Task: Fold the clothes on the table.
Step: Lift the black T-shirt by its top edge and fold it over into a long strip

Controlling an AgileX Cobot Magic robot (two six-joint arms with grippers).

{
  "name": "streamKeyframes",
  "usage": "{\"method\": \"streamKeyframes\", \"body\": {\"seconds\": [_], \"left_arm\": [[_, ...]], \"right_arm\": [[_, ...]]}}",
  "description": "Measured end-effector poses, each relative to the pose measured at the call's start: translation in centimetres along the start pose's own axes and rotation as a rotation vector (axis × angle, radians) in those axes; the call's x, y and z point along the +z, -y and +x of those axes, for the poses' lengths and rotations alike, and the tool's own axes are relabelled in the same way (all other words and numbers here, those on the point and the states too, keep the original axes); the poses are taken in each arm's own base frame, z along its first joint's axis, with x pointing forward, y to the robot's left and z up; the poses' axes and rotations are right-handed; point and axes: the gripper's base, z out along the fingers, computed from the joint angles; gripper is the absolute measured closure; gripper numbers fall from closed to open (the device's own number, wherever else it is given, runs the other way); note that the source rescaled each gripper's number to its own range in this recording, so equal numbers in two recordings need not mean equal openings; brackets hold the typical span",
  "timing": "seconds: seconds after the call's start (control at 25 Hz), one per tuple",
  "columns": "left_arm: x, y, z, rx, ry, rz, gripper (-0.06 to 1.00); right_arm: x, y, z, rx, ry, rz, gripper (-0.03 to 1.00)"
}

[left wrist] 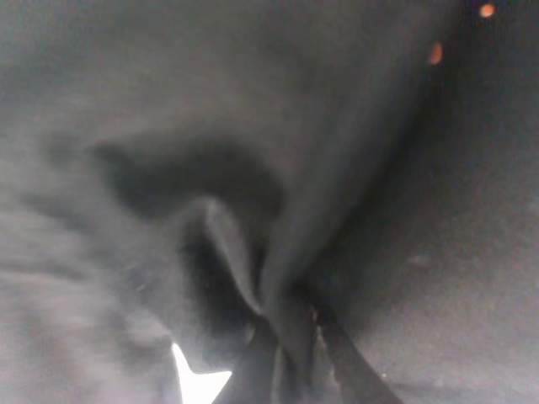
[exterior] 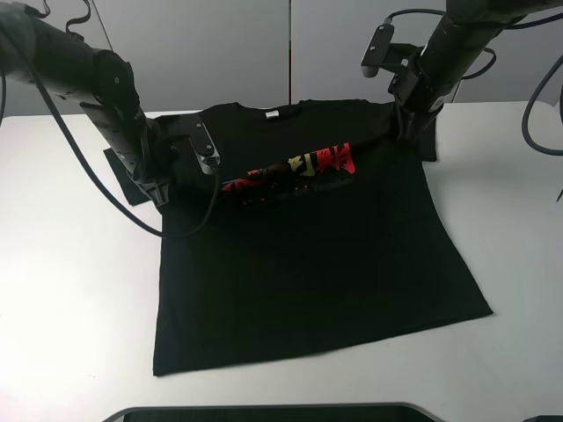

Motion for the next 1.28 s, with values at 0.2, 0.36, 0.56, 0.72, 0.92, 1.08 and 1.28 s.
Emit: {"method": "streamKeyframes", "body": {"seconds": [0.2, 0.36, 0.56, 0.72, 0.92, 1.08, 1.28], "left_arm": [[-3.4, -1.5, -1.6, 0.005, 0.09, -0.092, 0.94], [-5.2, -2.7, -2.9, 0.007, 0.145, -0.147, 0.94], [-7.0, -4.4, -4.3, -0.027, 0.22, -0.26, 0.94], [-8.4, -5.8, -4.9, -0.086, 0.25, -0.361, 0.94], [-11.0, -7.0, -5.5, -0.158, 0.299, -0.457, 0.94], [-14.2, -7.0, -5.4, -0.172, 0.342, -0.501, 0.94], [-15.7, -5.7, -4.3, -0.172, 0.305, -0.449, 0.94]], "right_arm": [[-2.1, 0.5, -0.4, 0.019, 0.051, 0.077, 0.97], [-3.2, 1.1, -0.7, 0.031, 0.085, 0.149, 0.97], [-4.6, 2.6, -1.1, 0.093, 0.093, 0.272, 0.97], [-6.6, 4.1, -1.5, 0.113, 0.104, 0.399, 0.97], [-10.1, 4.9, -2.0, 0.131, 0.16, 0.499, 0.97], [-12.8, 4.5, -1.8, 0.129, 0.174, 0.528, 0.97], [-13.8, 3.0, -1.3, 0.12, 0.135, 0.403, 0.97]]}}
